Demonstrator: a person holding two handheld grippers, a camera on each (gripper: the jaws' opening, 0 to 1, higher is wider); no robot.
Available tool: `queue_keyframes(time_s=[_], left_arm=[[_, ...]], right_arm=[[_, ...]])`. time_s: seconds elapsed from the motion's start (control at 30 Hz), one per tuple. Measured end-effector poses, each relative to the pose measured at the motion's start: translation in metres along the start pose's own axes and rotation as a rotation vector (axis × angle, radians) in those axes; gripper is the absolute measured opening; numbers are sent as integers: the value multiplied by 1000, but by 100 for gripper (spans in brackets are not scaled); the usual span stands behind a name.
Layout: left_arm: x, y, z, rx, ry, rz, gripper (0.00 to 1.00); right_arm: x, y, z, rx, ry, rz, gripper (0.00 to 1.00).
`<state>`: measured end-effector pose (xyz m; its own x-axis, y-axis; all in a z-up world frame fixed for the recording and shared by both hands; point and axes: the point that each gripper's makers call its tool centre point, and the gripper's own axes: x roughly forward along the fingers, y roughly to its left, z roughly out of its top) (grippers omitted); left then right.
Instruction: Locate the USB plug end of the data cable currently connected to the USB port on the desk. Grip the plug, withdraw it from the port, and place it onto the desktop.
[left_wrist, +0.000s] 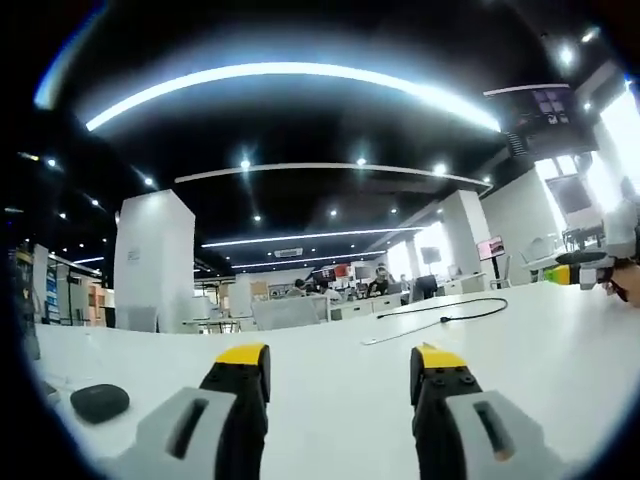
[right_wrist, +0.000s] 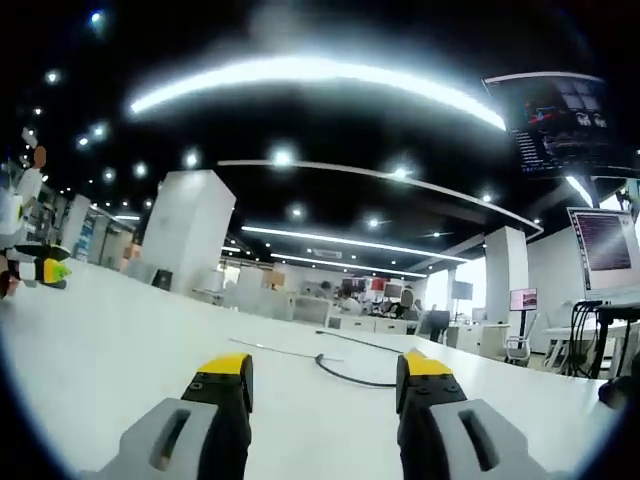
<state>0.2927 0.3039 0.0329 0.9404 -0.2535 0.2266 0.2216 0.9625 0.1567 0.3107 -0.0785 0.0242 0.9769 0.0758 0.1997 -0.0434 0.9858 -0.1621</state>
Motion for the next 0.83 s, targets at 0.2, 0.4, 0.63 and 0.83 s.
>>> queue_keyframes(time_s=[0.2,0.4,0.63,0.83], left_arm=[[0,0,4,-5,-21,0,56],[0,-1,3,8,-17,-5,56],[-1,-2,3,11,-20,-7,56],[-2,-3,4,2,-27,-13,56]], right_arm=[[-1,-3,1,12,-11,-8,58],[-1,-1,1,3,-11,-5,57],[-2,-5,-3,10,3,-16,57],[-2,-5,-3,11,4,-12,57]])
